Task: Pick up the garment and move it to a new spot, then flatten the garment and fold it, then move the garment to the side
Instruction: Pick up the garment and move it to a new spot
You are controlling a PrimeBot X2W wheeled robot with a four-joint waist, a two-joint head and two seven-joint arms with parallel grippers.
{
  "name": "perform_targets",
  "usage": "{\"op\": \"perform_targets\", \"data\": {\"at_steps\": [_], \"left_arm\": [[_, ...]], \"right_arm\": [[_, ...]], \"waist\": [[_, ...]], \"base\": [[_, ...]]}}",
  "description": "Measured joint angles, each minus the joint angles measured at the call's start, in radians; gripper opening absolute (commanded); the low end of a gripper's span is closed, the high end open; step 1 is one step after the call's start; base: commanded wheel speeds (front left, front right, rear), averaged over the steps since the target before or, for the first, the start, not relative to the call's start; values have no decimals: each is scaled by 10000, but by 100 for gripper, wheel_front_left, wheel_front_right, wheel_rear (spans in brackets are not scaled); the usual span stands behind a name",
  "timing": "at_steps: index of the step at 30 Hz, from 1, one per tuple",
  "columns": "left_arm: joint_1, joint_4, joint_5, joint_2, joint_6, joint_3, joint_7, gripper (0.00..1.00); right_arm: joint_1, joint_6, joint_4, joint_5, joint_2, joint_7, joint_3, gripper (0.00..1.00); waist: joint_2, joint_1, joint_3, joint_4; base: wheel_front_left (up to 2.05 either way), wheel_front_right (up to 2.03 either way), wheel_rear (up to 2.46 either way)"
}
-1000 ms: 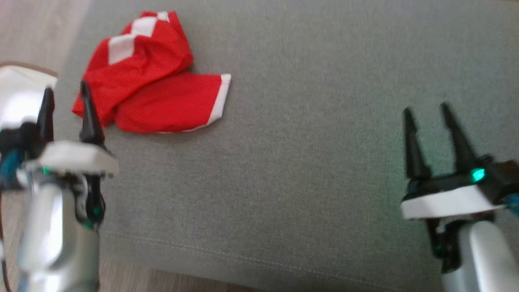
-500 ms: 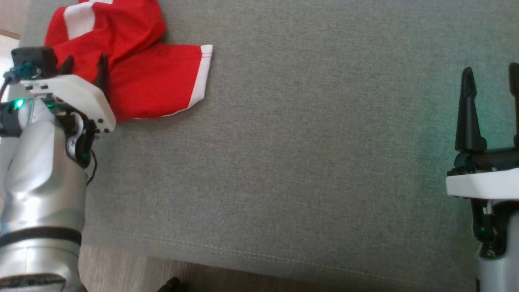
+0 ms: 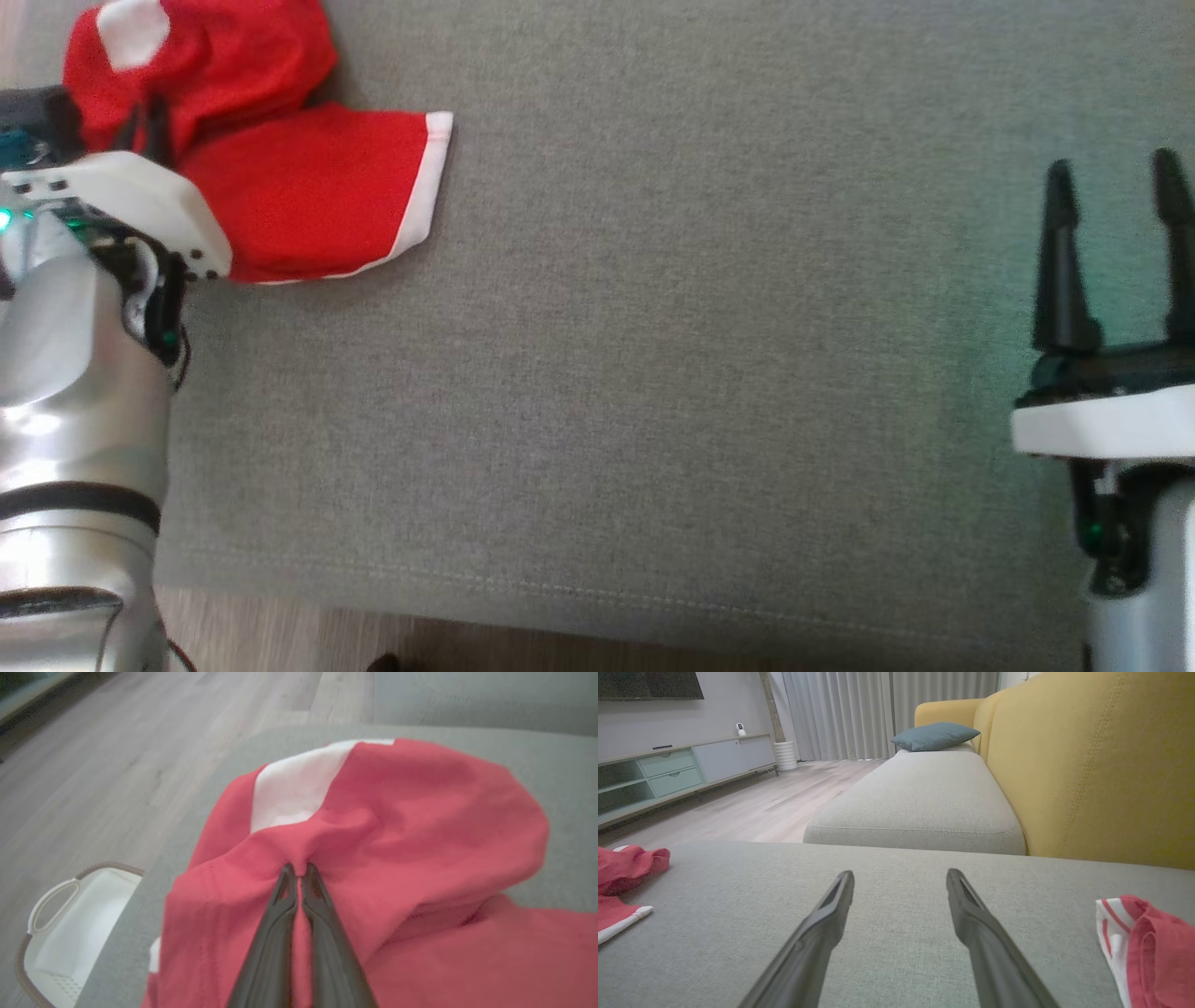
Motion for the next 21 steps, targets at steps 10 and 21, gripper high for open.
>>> {"op": "perform_targets", "data": {"at_steps": [10,21], "left_arm": [[200,-2445,-25,309,276,17,-1158,0],[1350,-6750,-4,-857,144,-1264,-334,0]], "right_arm": [[100,0,1131,443,205,-665,1229,100],[101,0,1871,1218,244,-1221,1499,100]], "waist": [[0,0,-1088,-540],[1,0,-2278,-1414]], "base": [[0,0,0],[0,0,0]]}}
